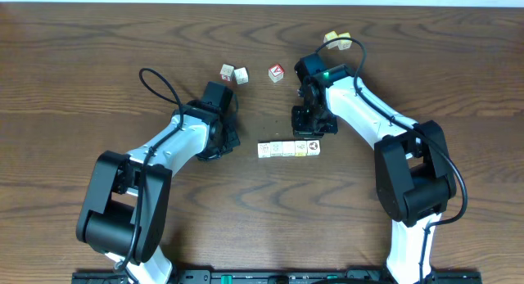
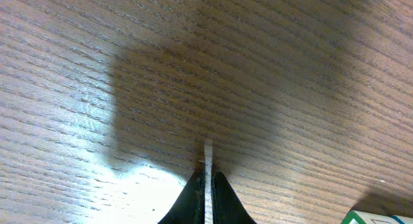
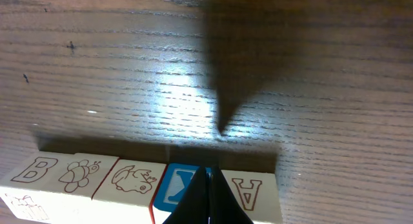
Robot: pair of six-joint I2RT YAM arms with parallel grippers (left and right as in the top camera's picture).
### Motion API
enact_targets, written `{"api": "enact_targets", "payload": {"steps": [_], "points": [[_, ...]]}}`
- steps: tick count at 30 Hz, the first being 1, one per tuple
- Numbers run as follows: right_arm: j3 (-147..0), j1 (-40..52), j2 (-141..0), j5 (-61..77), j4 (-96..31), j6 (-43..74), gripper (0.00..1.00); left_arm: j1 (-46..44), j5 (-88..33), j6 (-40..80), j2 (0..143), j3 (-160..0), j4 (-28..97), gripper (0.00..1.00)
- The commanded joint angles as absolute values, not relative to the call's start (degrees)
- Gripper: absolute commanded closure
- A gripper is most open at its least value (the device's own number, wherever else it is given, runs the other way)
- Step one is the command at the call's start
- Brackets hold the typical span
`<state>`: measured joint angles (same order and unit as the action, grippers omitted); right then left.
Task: Lift 5 blocks
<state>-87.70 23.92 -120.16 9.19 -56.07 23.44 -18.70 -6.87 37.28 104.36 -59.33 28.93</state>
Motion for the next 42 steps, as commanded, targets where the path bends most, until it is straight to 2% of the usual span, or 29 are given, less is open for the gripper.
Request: {"api": "enact_targets", "payload": {"steps": [1, 7, 13, 22, 42], "points": [[-90.26, 22.65, -120.75, 9.06, -57.19, 23.11, 0.99, -18.55, -5.32, 37.15, 104.05, -58.92, 29.52, 0.93], [-94.74, 18.24, -120.75, 9.08, -63.51, 21.52, 0.99, -18.55, -5.32, 37.15, 104.05, -58.92, 29.52, 0.93], [-92.66, 15.33, -120.79, 8.86, -69.73, 16.64, 0.99, -18.55, -5.32, 37.17, 104.05, -58.92, 29.5, 0.93], [-84.01, 16.71, -120.88, 14.87, -62.35, 16.01, 0.99, -18.55, -5.34, 37.15, 104.05, -58.92, 29.56, 0.93], [-83.81, 17.34, -120.88, 18.48, -60.42, 16.25, 0.99, -18.55, -5.34, 37.12, 104.05, -58.92, 29.54, 0.93]]}}
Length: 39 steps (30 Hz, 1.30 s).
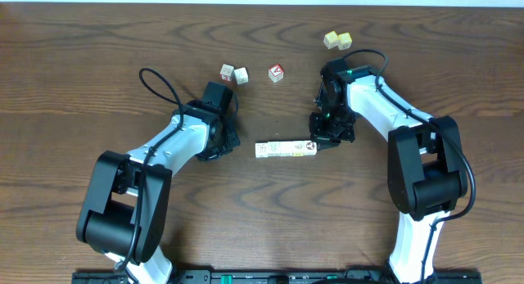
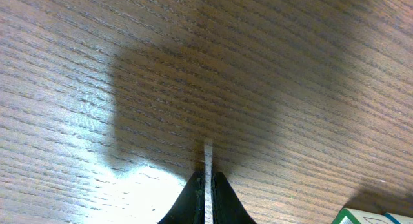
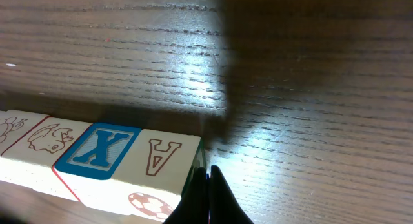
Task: Lift 5 blocks
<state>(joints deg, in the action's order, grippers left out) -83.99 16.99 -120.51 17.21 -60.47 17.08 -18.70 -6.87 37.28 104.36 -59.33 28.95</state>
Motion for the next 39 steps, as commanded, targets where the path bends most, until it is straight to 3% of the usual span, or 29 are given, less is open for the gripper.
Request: {"api": "enact_targets", "payload": {"steps": [1, 13, 25, 37, 39], "points": [[-83.81, 17.34, -120.88, 18.48, -60.4, 16.25, 0.99, -18.55, -5.37, 37.12, 104.05, -58.92, 29.54, 0.92], [-83.83, 12.67, -120.88, 13.74, -62.39, 15.9, 0.99, -14.96, -6.85, 32.05, 102.56, -59.61, 33.61, 0.93], [-83.83, 3.01, -118.52, 13.96, -66.22, 15.57, 0.99, -8.58, -6.81, 28.08, 82.78, -59.81, 43.31, 0.93], [-77.32, 4.08, -107.72, 12.27, -64.53, 16.05, 0.99, -8.58, -6.83, 28.08, 75.22, -59.81, 44.82, 0.92], [-73.45, 4.05, -105.14, 12.27, -60.97, 17.26, 0.99, -8.58, -6.83, 28.08, 75.22, -59.79, 45.19, 0.85]]}}
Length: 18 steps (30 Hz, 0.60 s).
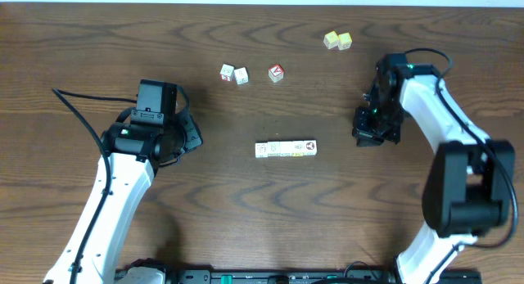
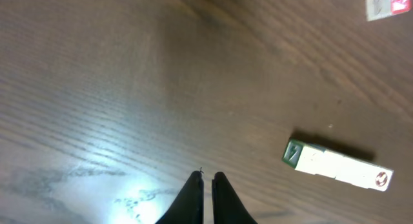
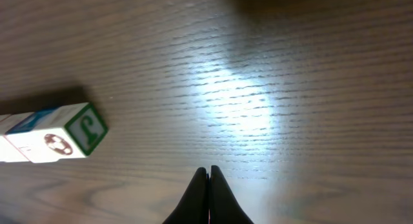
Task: Lift 5 blocks
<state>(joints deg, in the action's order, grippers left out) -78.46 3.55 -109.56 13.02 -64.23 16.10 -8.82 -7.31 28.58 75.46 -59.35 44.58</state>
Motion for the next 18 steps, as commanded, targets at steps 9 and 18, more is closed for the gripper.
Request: {"api": "enact_targets", "payload": {"steps": [9, 18], "points": [[-60.31, 3.79, -101.49, 19.07, -41.63, 23.07, 0.99, -8.6, -7.05, 28.12, 75.46, -59.79, 44.71, 0.93], [-57.95, 4.93, -101.62, 24.21, -34.68, 23.07, 0.99, -9.37, -15.97, 28.1, 82.13, -59.68, 42.02, 0.93]]}}
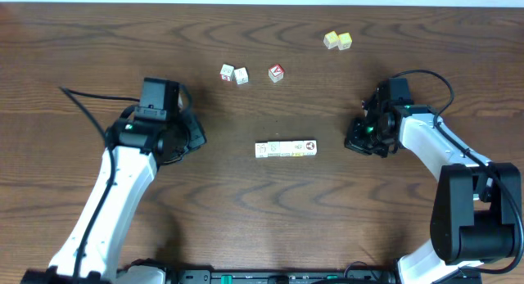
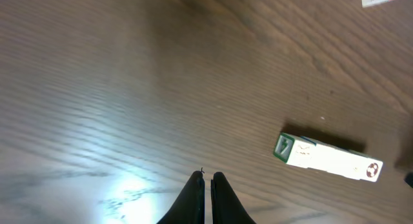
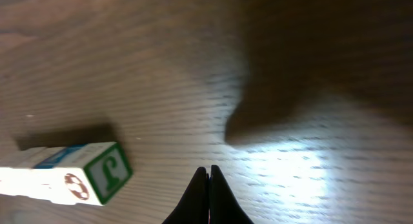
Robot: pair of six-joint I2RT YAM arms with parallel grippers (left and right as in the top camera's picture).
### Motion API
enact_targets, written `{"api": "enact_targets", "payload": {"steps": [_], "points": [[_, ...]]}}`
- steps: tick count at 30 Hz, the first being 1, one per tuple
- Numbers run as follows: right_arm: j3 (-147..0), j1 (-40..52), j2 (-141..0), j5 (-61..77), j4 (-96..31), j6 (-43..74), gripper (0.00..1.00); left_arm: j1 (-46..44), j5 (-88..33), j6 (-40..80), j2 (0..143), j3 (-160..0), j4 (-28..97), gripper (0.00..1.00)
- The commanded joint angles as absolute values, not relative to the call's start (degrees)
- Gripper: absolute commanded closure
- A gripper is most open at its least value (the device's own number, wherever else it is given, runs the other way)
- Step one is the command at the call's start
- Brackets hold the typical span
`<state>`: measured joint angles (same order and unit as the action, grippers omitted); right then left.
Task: Lift 5 blocks
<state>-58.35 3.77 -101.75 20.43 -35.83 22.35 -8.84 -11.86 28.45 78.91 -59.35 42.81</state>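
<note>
A tight row of several pale alphabet blocks (image 1: 286, 148) lies on the wooden table (image 1: 262, 227) at its middle. The same row of blocks (image 2: 327, 159) shows in the left wrist view, its green-lettered end face toward the camera. The row's other end (image 3: 64, 179), with a green J, fills the lower left of the right wrist view. My left gripper (image 1: 190, 138) is shut and holds nothing, well left of the row. My right gripper (image 1: 352, 143) is shut and holds nothing, right of the row.
Loose blocks lie at the back: two pale ones (image 1: 233, 74), a red one (image 1: 277, 73) and two yellowish ones (image 1: 336, 40). The red block peeks into the left wrist view's top right corner.
My right arm has swung lower and its gripper now points left at the row's J end, slightly closer. My left gripper has shifted a little toward the row. The row has not moved.
Both shut grippers were first pressed low by the row, the right one touching its far side near the right end. Then the right gripper sat at the row's right end. Later both arms stood well away from the row, which stayed as one line.
</note>
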Motion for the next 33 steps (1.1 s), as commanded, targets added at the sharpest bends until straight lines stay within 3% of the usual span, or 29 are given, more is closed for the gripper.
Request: {"api": "enact_targets", "payload": {"steps": [1, 19, 33], "points": [[-57.95, 5.41, -101.62, 24.64, -33.95, 23.09, 0.99, -9.74, -16.21, 28.1, 83.29, -59.68, 41.54, 0.93], [-57.95, 11.14, -102.35, 18.5, -32.73, 25.63, 0.99, -18.65, -24.03, 20.58, 101.25, -59.68, 31.7, 0.93], [-57.93, 12.86, -104.33, 22.52, -31.2, 23.29, 0.99, -21.63, -24.01, 20.6, 102.96, -59.68, 28.18, 0.93]]}}
